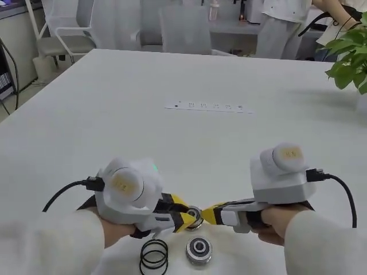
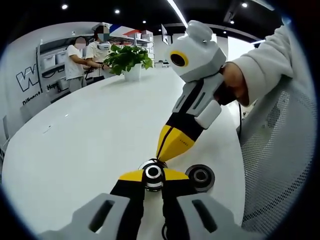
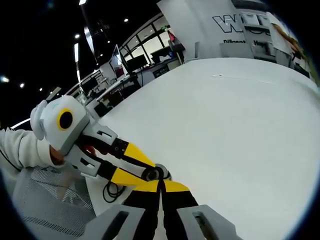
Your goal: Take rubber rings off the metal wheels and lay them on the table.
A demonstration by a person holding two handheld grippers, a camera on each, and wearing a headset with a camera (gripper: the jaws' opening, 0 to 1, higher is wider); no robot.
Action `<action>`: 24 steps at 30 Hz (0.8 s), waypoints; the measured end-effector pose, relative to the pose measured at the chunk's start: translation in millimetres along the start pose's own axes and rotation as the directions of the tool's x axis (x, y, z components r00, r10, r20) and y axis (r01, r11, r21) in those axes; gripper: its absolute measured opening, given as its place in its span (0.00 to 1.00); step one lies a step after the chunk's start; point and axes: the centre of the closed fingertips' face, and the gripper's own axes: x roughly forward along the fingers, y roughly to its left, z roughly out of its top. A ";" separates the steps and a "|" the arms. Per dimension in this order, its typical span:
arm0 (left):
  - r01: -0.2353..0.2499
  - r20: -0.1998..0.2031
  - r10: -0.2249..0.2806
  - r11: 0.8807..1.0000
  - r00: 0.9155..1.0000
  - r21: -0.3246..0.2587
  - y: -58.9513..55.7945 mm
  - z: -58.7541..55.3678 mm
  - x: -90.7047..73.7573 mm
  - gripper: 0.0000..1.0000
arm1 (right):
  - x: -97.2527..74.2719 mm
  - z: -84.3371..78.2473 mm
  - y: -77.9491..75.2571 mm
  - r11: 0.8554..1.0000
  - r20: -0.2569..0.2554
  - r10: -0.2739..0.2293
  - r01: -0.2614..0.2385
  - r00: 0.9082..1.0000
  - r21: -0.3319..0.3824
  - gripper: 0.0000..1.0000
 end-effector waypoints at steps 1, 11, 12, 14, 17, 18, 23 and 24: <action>0.000 0.000 0.000 1.000 1.000 0.001 -0.1 0.1 -0.1 0.08 | -0.1 0.1 0.4 1.000 0.000 0.000 0.000 1.000 -0.001 0.00; 0.000 0.002 0.000 1.000 1.000 0.005 -0.1 0.1 -0.2 0.08 | -0.1 1.6 2.7 1.000 0.002 0.007 -0.007 1.000 -0.006 0.00; 0.000 0.002 0.000 1.000 1.000 0.005 0.0 0.1 -0.2 0.08 | 0.0 1.8 3.1 1.000 0.003 0.009 -0.009 1.000 -0.008 0.00; 0.000 0.003 0.000 1.000 1.000 0.005 0.0 0.0 -0.2 0.08 | 0.0 2.5 4.1 1.000 0.005 0.013 -0.013 1.000 -0.008 0.00; -0.001 0.003 0.001 1.000 1.000 0.004 0.2 -0.1 0.1 0.08 | 0.2 2.9 4.2 1.000 0.007 0.013 -0.013 1.000 -0.008 0.00; -0.002 0.002 0.002 1.000 1.000 0.004 0.1 0.0 0.1 0.08 | 0.3 3.0 4.4 1.000 0.007 0.015 -0.015 1.000 -0.008 0.00; -0.002 0.004 0.002 1.000 1.000 0.002 0.0 0.1 0.1 0.08 | 0.4 3.5 5.8 1.000 0.011 0.020 -0.020 1.000 -0.008 0.00; -0.002 0.004 0.002 1.000 1.000 0.001 0.0 0.1 0.1 0.08 | 0.5 3.6 6.0 1.000 0.012 0.021 -0.021 1.000 -0.007 0.00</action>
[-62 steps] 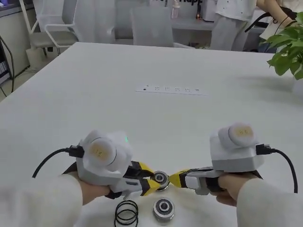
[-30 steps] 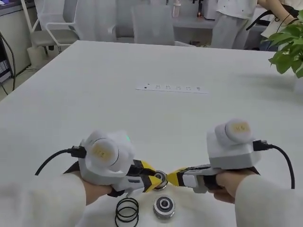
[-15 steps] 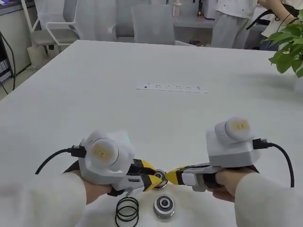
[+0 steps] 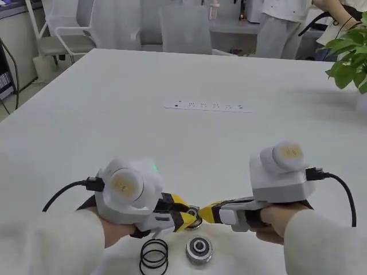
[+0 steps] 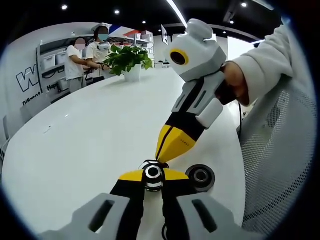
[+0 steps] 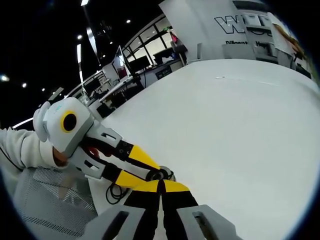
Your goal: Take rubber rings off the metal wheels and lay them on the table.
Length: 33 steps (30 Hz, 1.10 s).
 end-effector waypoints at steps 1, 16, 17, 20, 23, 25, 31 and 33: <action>0.000 0.001 0.000 1.000 1.000 -0.002 0.0 0.0 0.1 0.08 | 0.2 0.1 -0.2 1.000 0.002 0.002 -0.002 1.000 0.001 0.00; -0.009 0.022 0.010 0.999 1.000 -0.031 0.5 0.2 0.7 0.08 | -2.1 10.1 2.3 0.996 0.063 0.027 -0.032 0.998 0.086 0.00; -0.008 0.022 0.009 0.999 1.000 -0.033 0.5 0.4 0.7 0.08 | -1.7 9.6 1.7 0.996 0.062 0.024 -0.029 0.998 0.089 0.00; -0.007 0.021 0.008 0.999 1.000 -0.040 0.8 0.4 0.9 0.08 | -1.5 7.4 1.7 0.996 0.053 0.020 -0.024 0.998 0.087 0.00; -0.002 0.017 0.003 0.999 1.000 -0.044 1.0 0.2 0.9 0.08 | -0.7 6.8 1.7 0.997 0.048 0.016 -0.020 0.999 0.077 0.00; 0.001 0.013 -0.001 0.999 1.000 -0.046 1.2 0.3 0.7 0.08 | -0.9 6.7 1.4 0.997 0.046 0.014 -0.017 0.999 0.073 0.00; 0.006 0.027 -0.005 0.998 1.000 -0.064 4.0 8.2 -3.5 0.09 | -2.0 6.1 -1.0 0.997 0.045 0.006 -0.009 0.999 0.079 0.00; 0.010 0.035 -0.008 0.997 0.999 -0.073 4.9 11.3 -5.2 0.09 | -2.1 6.7 -0.9 0.997 0.047 0.007 -0.011 0.999 0.081 0.00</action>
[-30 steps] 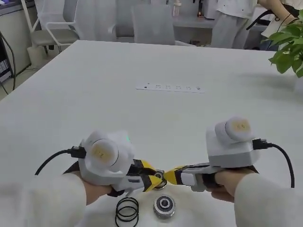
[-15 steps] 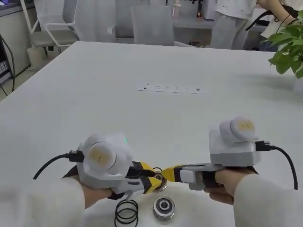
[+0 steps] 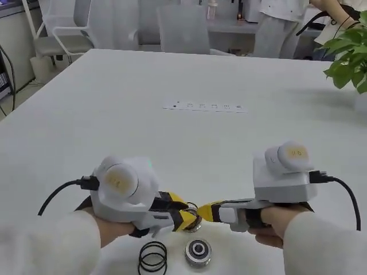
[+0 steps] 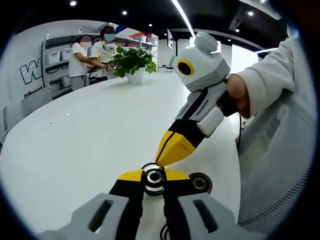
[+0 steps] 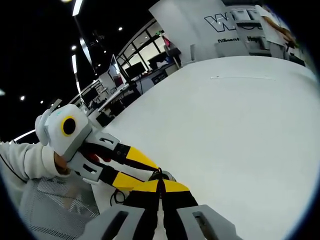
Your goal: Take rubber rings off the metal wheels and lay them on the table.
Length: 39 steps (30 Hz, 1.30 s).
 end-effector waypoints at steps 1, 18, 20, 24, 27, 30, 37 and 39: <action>0.000 0.006 0.000 1.000 1.000 0.003 -0.1 2.8 -1.4 0.10 | -0.1 0.3 0.2 1.000 0.001 0.000 0.000 1.000 0.000 0.00; 0.065 -0.009 -0.065 0.995 0.998 0.080 -7.9 22.2 -28.4 0.30 | -3.0 9.1 11.0 0.999 0.028 0.035 -0.035 0.999 0.004 0.00; 0.064 -0.012 -0.063 0.994 0.998 0.094 -7.9 23.1 -31.4 0.31 | -4.4 12.0 13.6 0.999 0.039 0.044 -0.044 0.998 0.010 0.00; 0.062 -0.018 -0.061 0.992 0.998 0.108 -6.8 24.4 -36.9 0.32 | -8.0 18.2 18.7 0.998 0.062 0.064 -0.066 0.996 0.022 0.00; 0.070 -0.021 -0.068 0.992 0.997 0.108 -7.2 25.6 -42.0 0.35 | -9.3 21.7 24.7 0.996 0.073 0.082 -0.084 0.994 0.022 0.00; 0.070 -0.018 -0.068 0.992 0.998 0.105 -6.7 27.1 -48.7 0.40 | -9.9 24.1 32.2 0.995 0.077 0.101 -0.102 0.992 0.014 0.00; 0.059 -0.022 -0.057 0.992 0.998 0.108 -9.7 24.3 -70.2 0.45 | -7.4 24.2 50.3 0.988 0.065 0.153 -0.153 0.986 -0.008 0.00; 0.052 -0.014 -0.050 0.994 0.999 0.099 -10.9 23.2 -77.2 0.47 | -6.6 23.3 54.0 0.986 0.058 0.165 -0.165 0.985 -0.013 0.00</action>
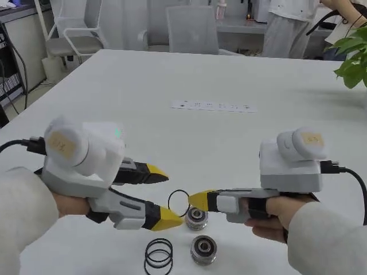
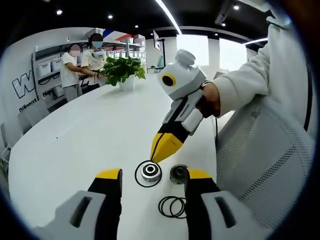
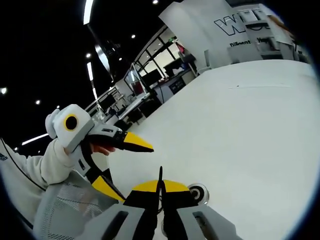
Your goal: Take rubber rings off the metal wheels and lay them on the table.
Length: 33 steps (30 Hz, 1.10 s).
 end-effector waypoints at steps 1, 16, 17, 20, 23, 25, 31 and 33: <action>-0.002 -0.002 0.002 1.000 1.000 -0.008 -1.7 -2.0 -5.5 0.48 | 1.0 -0.6 3.1 1.000 -0.004 0.008 -0.008 1.000 -0.002 0.00; -0.021 -0.035 0.020 0.999 0.999 -0.026 -18.0 -30.2 -43.3 0.64 | 15.3 -20.4 32.5 0.994 -0.099 0.094 -0.098 0.991 -0.039 0.00; -0.014 -0.040 0.013 1.000 0.999 -0.027 -19.9 -32.0 -43.6 0.65 | 16.9 -23.5 34.2 0.994 -0.111 0.101 -0.106 0.989 -0.041 0.00; 0.003 -0.063 -0.005 1.000 0.998 -0.023 -22.9 -37.4 -43.5 0.66 | 19.5 -30.5 39.3 0.991 -0.140 0.113 -0.121 0.984 -0.050 0.00; 0.016 -0.067 -0.018 0.999 0.998 -0.031 -24.8 -39.2 -42.8 0.67 | 22.1 -37.3 42.6 0.989 -0.168 0.121 -0.133 0.978 -0.060 0.00; 0.020 -0.080 -0.022 0.999 0.997 -0.033 -25.4 -42.4 -42.0 0.67 | 23.6 -42.0 44.5 0.988 -0.187 0.126 -0.140 0.974 -0.066 0.00; 0.039 -0.124 -0.043 0.999 0.991 -0.031 -29.2 -52.5 -39.0 0.68 | 27.7 -55.6 44.3 0.987 -0.236 0.125 -0.146 0.964 -0.072 0.00; 0.044 -0.134 -0.048 0.998 0.990 -0.034 -30.1 -55.0 -38.5 0.68 | 29.3 -61.5 43.0 0.986 -0.258 0.118 -0.144 0.959 -0.082 0.00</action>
